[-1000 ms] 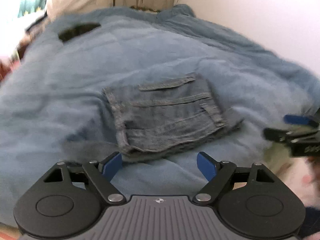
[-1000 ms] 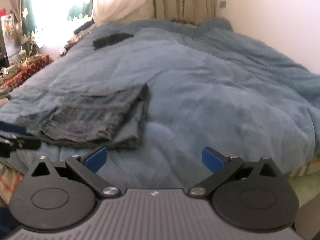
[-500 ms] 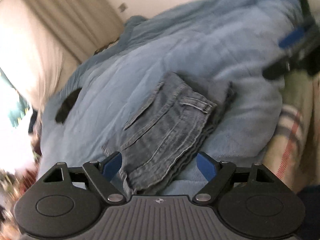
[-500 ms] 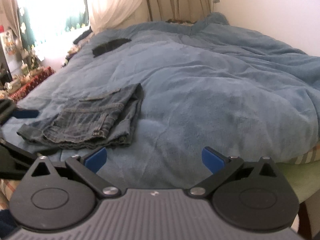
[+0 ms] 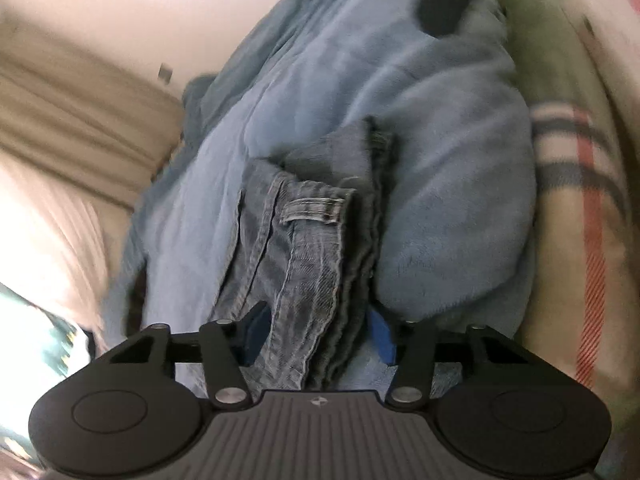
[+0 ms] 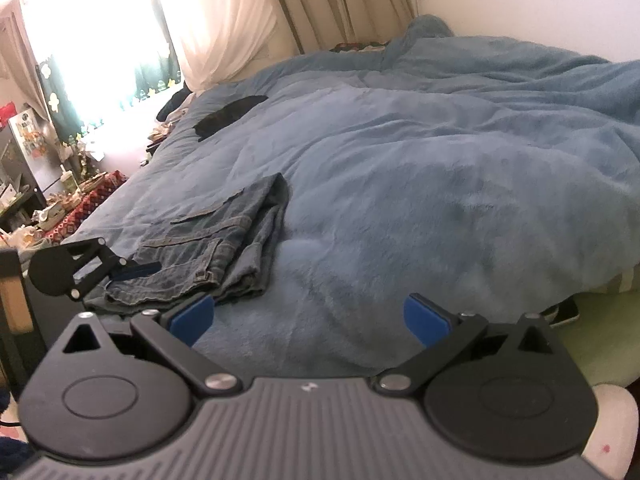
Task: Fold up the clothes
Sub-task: 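Grasp the folded shorts edge with the left tool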
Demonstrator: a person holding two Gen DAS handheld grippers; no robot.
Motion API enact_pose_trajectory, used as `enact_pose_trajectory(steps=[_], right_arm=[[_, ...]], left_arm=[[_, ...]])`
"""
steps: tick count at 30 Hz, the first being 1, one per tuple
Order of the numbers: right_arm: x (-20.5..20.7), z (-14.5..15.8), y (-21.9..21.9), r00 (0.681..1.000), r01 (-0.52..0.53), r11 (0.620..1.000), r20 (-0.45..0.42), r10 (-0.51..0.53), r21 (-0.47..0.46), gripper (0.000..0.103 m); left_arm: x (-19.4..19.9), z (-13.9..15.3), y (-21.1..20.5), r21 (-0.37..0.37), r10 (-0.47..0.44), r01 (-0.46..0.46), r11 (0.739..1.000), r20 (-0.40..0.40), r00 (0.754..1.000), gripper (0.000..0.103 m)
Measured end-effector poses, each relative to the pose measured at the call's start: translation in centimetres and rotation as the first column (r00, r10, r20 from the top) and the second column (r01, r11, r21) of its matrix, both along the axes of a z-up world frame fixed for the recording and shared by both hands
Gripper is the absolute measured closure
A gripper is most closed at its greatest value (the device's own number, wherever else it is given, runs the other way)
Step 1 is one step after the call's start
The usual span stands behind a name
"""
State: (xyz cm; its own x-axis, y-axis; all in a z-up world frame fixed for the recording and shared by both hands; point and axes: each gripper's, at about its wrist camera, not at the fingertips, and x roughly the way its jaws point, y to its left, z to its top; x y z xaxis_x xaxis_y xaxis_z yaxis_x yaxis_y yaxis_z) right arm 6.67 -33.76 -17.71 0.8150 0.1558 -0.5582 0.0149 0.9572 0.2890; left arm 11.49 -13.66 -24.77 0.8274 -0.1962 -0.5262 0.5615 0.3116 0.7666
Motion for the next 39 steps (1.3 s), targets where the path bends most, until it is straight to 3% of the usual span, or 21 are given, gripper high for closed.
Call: enact_pose_trajectory(steps=[2, 4, 6, 8, 10, 15, 20, 22, 26, 29, 32, 34, 39], right_arm=[[0.1, -0.2, 0.1, 1.0, -0.006, 1.0, -0.01, 0.006, 0.015, 0.001], [0.0, -0.2, 0.2, 1.0, -0.017, 1.0, -0.009, 0.017, 0.025, 0.001], [-0.2, -0.1, 0.4, 1.0, -0.027, 0.999, -0.002, 0.027, 0.023, 0.001], [-0.2, -0.2, 0.4, 1.0, -0.03, 0.999, -0.008, 0.031, 0.025, 0.001], [0.0, -0.4, 0.3, 0.999, -0.024, 0.999, -0.02, 0.025, 0.034, 0.001], [-0.2, -0.2, 0.3, 0.999, -0.03, 0.999, -0.011, 0.031, 0.043, 0.001], [-0.3, -0.2, 0.4, 1.0, -0.027, 0.998, -0.009, 0.027, 0.048, 0.001], [-0.4, -0.4, 0.3, 1.0, -0.028, 0.998, -0.014, 0.028, 0.052, 0.001], [-0.4, -0.7, 0.2, 0.999, -0.021, 0.998, -0.024, 0.023, 0.056, 0.001], [-0.4, -0.8, 0.2, 1.0, -0.017, 0.998, -0.024, 0.019, 0.063, 0.001], [-0.4, -0.8, 0.3, 0.999, -0.025, 0.997, -0.027, 0.027, 0.072, 0.001], [-0.4, -0.7, 0.4, 0.999, -0.031, 0.997, -0.023, 0.033, 0.07, 0.001], [-0.1, -0.8, 0.4, 0.999, -0.029, 0.996, -0.028, 0.032, 0.08, 0.001]], left_arm=[[-0.1, -0.4, -0.4, 0.028, -0.004, 0.003, 1.0, 0.025, 1.0, 0.046], [-0.3, -0.4, -0.5, 0.054, -0.025, 0.024, 0.998, 0.026, 0.999, 0.054], [-0.5, -0.8, -0.4, 0.083, -0.056, 0.052, 0.995, 0.043, 0.998, 0.052], [-0.1, -1.2, -0.3, 0.103, -0.059, 0.052, 0.993, 0.067, 0.996, 0.043], [0.5, -1.6, -0.8, 0.135, -0.048, 0.032, 0.99, 0.114, 0.992, 0.02], [2.0, -2.2, -1.7, 0.21, -0.091, 0.053, 0.976, 0.173, 0.981, 0.005], [2.2, -0.3, -0.4, 0.108, -0.055, 0.03, 0.994, 0.242, 0.969, 0.005], [1.8, 0.5, 0.2, 0.072, -0.04, 0.021, 0.997, 0.278, 0.96, 0.01], [1.4, 1.2, 0.8, 0.089, -0.052, 0.023, 0.996, 0.339, 0.939, 0.013], [2.5, 1.9, 1.2, 0.06, -0.019, -0.002, 0.998, 0.345, 0.938, 0.013], [3.2, 0.4, 0.9, 0.152, -0.073, 0.029, 0.988, 0.29, 0.954, 0.013], [2.6, -0.9, 0.6, 0.203, -0.11, 0.049, 0.978, 0.305, 0.946, 0.023], [2.7, -2.9, 0.4, 0.228, -0.102, 0.028, 0.973, 0.322, 0.941, 0.024]])
